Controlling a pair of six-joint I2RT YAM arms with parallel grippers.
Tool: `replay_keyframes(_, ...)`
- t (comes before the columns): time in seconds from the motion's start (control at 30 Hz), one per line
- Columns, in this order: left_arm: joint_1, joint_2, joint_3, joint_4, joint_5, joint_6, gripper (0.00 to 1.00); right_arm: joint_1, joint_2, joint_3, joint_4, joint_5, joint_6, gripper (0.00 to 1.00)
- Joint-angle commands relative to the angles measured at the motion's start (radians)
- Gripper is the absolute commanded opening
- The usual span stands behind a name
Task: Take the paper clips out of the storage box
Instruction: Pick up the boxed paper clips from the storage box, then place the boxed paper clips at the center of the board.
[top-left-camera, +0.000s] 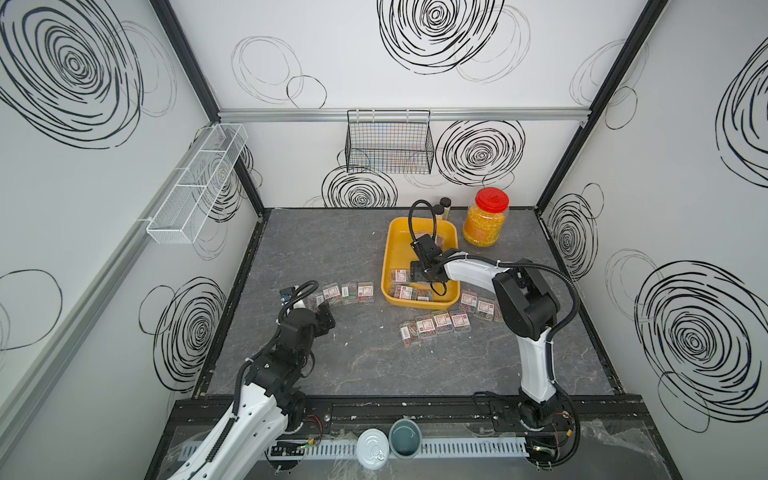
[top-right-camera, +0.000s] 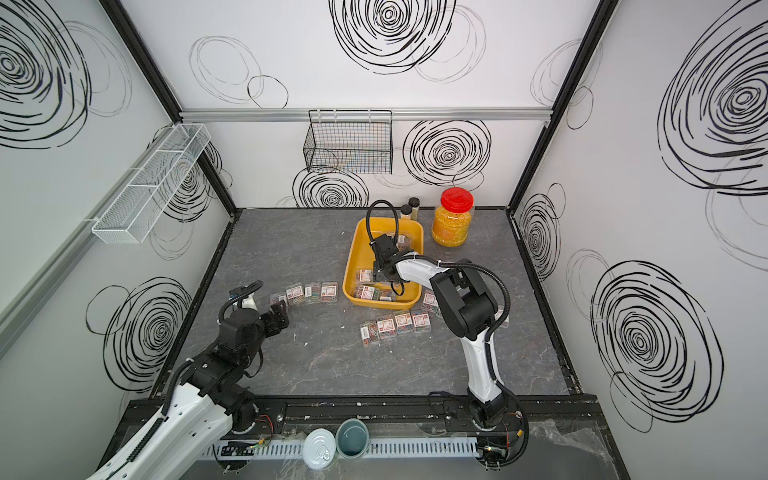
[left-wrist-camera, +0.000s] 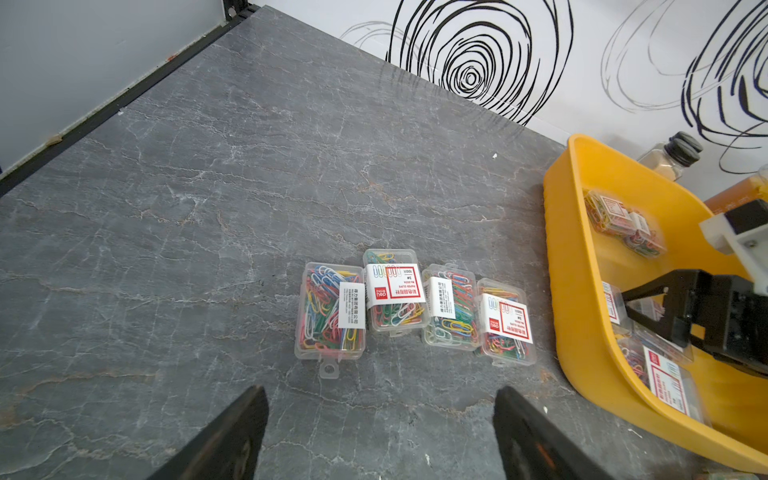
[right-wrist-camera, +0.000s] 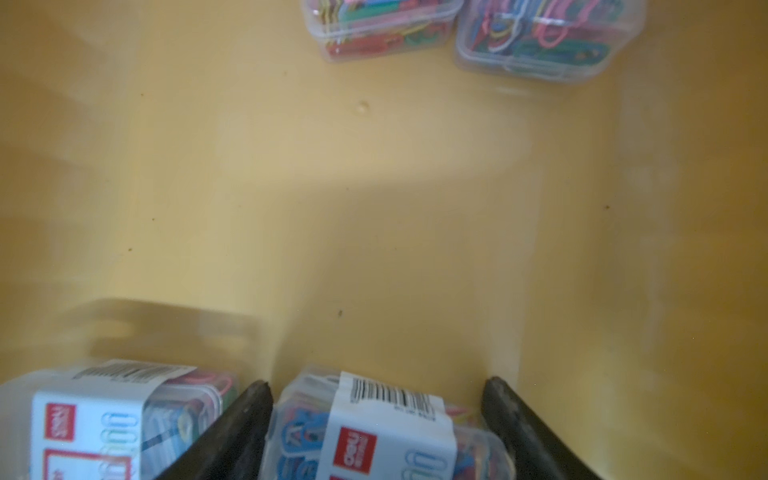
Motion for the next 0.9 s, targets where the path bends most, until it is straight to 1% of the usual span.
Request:
replay_keyframes(0.0, -0.005, 0.003, -0.002, 0.037, -0.006, 0.006, 0.89, -0.003, -0.042, 0.024, -0.032, 0.009, 0.008, 0.72)
replay_keyframes(0.13, -0.005, 0.003, -0.001, 0.037, -0.008, 0.005, 0.89, -0.002, -0.121, 0.016, -0.021, 0.010, -0.011, 0.68)
replay_keyframes(0.23, -0.005, 0.001, -0.001, 0.036, -0.008, 0.004, 0.89, 0.007, -0.201, -0.012, 0.013, 0.018, -0.056, 0.67)
replay_keyframes(0.37, -0.005, 0.000, -0.002, 0.034, -0.007, 0.005, 0.90, 0.023, -0.325, -0.097, 0.118, 0.013, -0.185, 0.66)
replay_keyframes(0.43, -0.006, 0.000, -0.002, 0.034, -0.007, 0.004, 0.89, 0.041, -0.377, -0.139, 0.167, -0.004, -0.265, 0.63)
replay_keyframes(0.53, -0.005, -0.002, 0.000, 0.029, -0.016, 0.002, 0.90, 0.109, -0.469, -0.235, 0.263, 0.002, -0.422, 0.62)
replay_keyframes(0.7, 0.001, -0.011, 0.005, -0.005, -0.073, -0.026, 0.92, 0.300, -0.591, -0.436, 0.446, 0.010, -0.700, 0.62)
replay_keyframes(0.8, 0.005, -0.013, 0.006, -0.009, -0.076, -0.031, 0.93, 0.384, -0.626, -0.531, 0.542, -0.006, -0.798, 0.62)
replay_keyframes(0.87, 0.005, -0.011, 0.006, -0.010, -0.075, -0.031, 0.93, 0.408, -0.642, -0.575, 0.577, -0.065, -0.842, 0.61)
